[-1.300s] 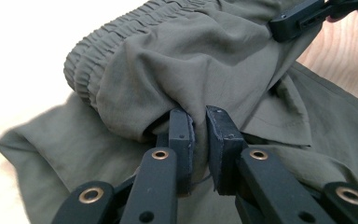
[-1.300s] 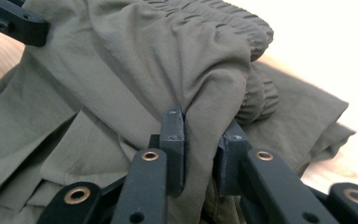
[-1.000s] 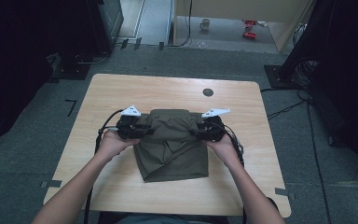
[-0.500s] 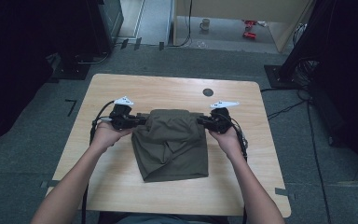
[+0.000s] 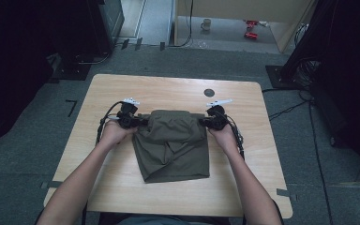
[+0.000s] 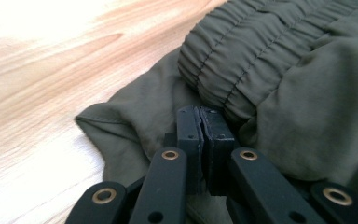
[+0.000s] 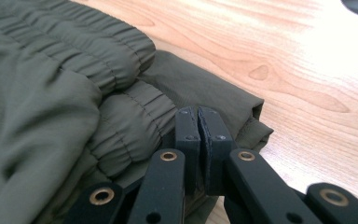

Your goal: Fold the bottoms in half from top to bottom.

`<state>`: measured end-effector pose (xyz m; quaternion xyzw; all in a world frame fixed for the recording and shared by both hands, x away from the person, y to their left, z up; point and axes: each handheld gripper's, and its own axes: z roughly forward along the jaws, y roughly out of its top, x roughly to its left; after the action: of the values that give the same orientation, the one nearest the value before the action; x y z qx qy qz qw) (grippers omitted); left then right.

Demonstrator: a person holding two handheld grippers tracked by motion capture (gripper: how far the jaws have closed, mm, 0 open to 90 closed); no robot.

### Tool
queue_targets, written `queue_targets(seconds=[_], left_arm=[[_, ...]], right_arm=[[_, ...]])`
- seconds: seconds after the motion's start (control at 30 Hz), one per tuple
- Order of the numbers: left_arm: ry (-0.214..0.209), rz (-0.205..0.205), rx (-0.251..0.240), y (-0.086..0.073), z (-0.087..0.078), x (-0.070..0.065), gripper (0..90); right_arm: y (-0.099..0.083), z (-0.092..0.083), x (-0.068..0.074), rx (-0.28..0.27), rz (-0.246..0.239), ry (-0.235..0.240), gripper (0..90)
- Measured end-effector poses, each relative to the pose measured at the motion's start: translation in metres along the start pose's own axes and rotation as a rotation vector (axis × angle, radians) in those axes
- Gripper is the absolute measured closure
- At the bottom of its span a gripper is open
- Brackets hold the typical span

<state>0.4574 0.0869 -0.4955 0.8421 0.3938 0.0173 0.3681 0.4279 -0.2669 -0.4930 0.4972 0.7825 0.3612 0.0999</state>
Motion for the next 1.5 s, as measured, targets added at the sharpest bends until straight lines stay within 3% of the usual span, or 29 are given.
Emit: queue_targets(seconds=[0.27,0.37,0.53,0.83,1.07,1.2,1.4,1.5], left_arm=[[-0.003,0.009,0.013,0.0,0.011,-0.002,89.8],[0.004,0.021,0.018,0.001,0.012,-0.004,89.5],[0.01,0.036,-0.018,0.001,0.007,-0.008,83.1],[-0.052,0.055,-0.092,0.001,-0.011,-0.023,78.0],[-0.082,0.077,-0.088,-0.005,-0.019,-0.031,77.3],[-0.104,0.099,-0.114,-0.009,-0.029,-0.041,76.5],[-0.114,0.12,-0.111,-0.014,-0.036,-0.049,76.0],[-0.128,0.123,-0.116,-0.018,-0.039,-0.053,75.4]], right_arm=[[-0.004,0.014,-0.002,0.015,0.04,0.028,86.9],[-0.005,0.016,-0.002,-0.005,0.069,0.066,86.9],[-0.004,0.012,0.001,-0.013,0.066,0.088,87.0],[-0.003,-0.004,0.014,-0.06,0.026,0.135,85.9],[-0.008,-0.02,0.018,-0.065,-0.002,0.148,84.5],[-0.012,-0.033,0.022,-0.083,-0.013,0.172,83.2],[-0.018,-0.04,0.032,-0.076,-0.053,0.173,81.9],[-0.021,-0.043,0.034,-0.075,-0.05,0.183,81.1]])
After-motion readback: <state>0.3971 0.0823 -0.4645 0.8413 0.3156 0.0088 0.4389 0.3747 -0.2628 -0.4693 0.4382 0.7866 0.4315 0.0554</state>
